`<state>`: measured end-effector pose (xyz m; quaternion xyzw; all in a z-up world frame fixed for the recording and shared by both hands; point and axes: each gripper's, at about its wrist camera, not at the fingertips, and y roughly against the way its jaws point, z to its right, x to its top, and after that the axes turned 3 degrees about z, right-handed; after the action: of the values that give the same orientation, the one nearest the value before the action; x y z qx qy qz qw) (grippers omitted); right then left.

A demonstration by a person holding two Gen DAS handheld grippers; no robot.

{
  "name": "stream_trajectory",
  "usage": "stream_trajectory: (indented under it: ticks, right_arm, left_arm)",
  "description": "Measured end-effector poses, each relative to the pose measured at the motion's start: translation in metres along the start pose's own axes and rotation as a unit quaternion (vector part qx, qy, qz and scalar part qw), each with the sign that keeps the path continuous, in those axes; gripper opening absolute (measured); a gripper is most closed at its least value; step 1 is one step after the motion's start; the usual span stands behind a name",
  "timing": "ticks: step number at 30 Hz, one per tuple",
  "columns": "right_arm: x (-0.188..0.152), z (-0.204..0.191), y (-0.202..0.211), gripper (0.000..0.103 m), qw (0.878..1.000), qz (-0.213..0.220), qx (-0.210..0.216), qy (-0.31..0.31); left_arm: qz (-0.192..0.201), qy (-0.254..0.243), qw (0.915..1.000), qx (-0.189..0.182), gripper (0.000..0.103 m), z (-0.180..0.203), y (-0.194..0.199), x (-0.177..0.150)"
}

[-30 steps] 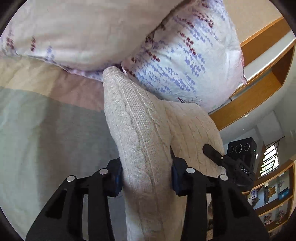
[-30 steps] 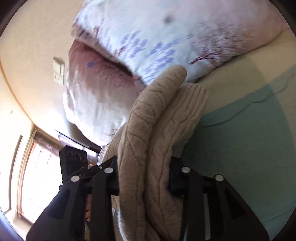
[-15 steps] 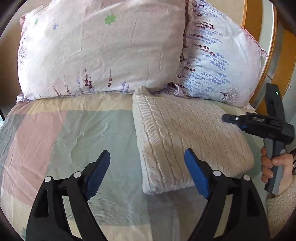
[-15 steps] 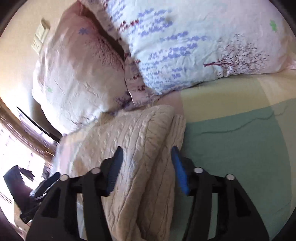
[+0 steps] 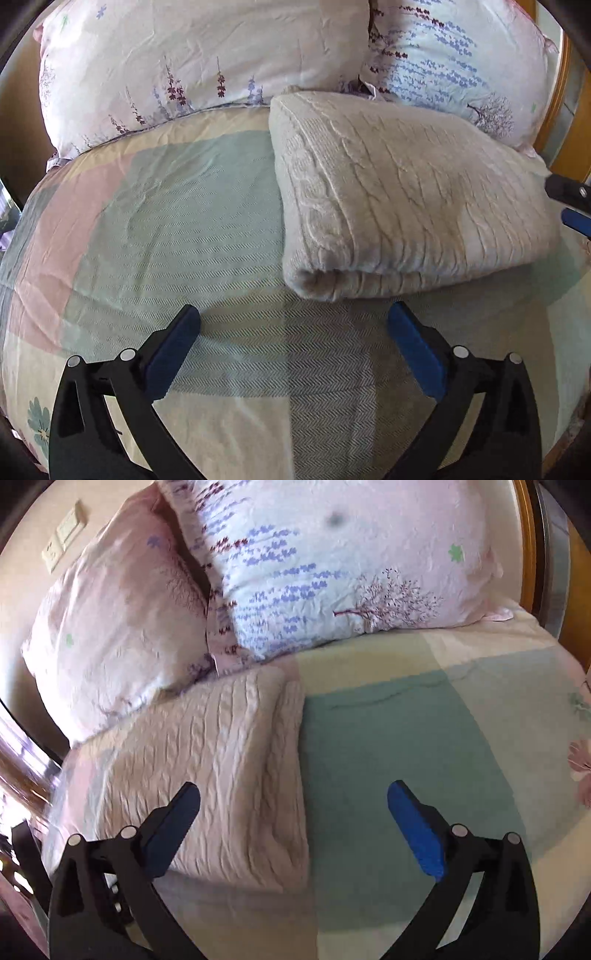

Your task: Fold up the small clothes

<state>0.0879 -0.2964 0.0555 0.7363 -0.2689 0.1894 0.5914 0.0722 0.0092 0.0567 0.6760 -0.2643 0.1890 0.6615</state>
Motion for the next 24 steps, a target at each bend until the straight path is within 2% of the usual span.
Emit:
stream_trajectory:
  ticks: [2,6,12,24]
  right_arm:
    - [-0.023,-0.011,-0.002,0.101,0.999,-0.012,0.007,0.040]
    - [-0.050,-0.043,-0.018,0.101,0.994,-0.029,-0.010,0.102]
    - [-0.057,-0.061,-0.040,0.101,0.992,-0.039,-0.054,0.108]
    - [-0.060,-0.060,-0.038,0.101,0.992,-0.037,-0.055,0.104]
  left_arm:
    - [0.002,-0.015,0.9998,0.015,0.102,0.006,0.003,-0.002]
    - [-0.002,-0.002,1.0000,0.001,0.102,0.003,0.005,-0.007]
    - [-0.003,-0.002,1.0000,0.000,0.102,0.003,0.006,-0.007]
    - [-0.003,-0.002,1.0000,-0.001,0.102,0.002,0.006,-0.006]
